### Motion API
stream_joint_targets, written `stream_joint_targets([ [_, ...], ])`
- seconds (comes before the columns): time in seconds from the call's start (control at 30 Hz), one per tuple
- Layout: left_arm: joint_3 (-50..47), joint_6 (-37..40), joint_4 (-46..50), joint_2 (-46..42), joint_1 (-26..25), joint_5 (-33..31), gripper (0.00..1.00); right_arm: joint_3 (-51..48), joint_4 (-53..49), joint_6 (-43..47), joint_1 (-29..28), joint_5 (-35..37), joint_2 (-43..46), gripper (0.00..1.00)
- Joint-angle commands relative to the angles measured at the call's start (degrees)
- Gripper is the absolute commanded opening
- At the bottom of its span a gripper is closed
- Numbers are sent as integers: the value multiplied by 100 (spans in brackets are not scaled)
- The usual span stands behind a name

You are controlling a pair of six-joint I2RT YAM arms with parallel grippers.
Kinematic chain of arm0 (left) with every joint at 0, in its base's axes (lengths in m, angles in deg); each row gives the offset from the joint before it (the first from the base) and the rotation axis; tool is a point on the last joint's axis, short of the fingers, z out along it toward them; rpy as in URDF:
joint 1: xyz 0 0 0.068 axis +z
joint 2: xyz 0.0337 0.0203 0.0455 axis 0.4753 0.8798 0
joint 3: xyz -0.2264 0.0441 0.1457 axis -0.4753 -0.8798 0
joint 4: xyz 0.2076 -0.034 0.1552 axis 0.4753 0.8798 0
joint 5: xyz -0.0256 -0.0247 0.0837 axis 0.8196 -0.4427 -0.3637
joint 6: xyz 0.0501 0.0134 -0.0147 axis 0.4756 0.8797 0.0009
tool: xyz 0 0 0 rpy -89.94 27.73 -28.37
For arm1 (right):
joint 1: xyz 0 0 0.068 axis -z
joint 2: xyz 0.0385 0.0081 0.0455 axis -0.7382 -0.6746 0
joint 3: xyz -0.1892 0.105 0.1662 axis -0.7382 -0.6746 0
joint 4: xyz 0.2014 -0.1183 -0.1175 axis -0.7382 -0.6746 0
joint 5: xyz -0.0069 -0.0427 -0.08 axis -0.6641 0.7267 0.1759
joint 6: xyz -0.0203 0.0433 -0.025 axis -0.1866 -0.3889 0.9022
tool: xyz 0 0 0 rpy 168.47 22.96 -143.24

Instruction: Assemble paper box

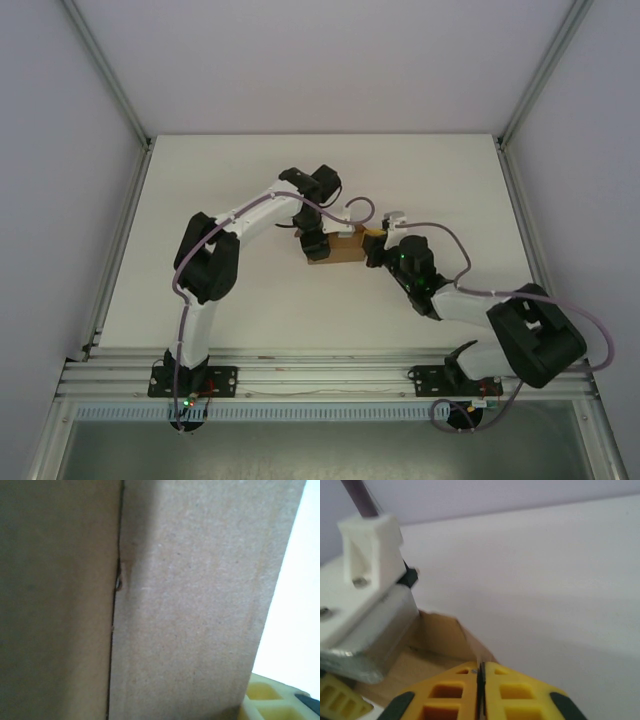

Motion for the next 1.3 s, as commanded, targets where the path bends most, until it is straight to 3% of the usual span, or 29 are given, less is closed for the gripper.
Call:
stream_joint_targets([
  [0.0,54,-127,11,-68,56,-104,53,138,-1939,53,55,175,275,12],
  [0.23,-35,-131,-75,-122,64,-120,53,502,-2881,33,199,-57,629,11],
  [0.4,-9,-82,-46,-140,65,-96,53,967,-3402,-218,249,-99,818,33],
  [0.57,-12,-36,-23,-140,61,-92,53,1917,-4748,-159,466,-258,985,58],
  [0.67,-9,9,-14,-140,56,-79,53,2526,-5554,316,666,-757,897,63],
  [0.9,9,70,6,-141,56,-56,54,3980,-7618,1997,872,-1703,-48,56],
  [1.27,-23,143,-13,-157,56,-52,54,5136,-8239,2901,975,-1695,-1267,40],
])
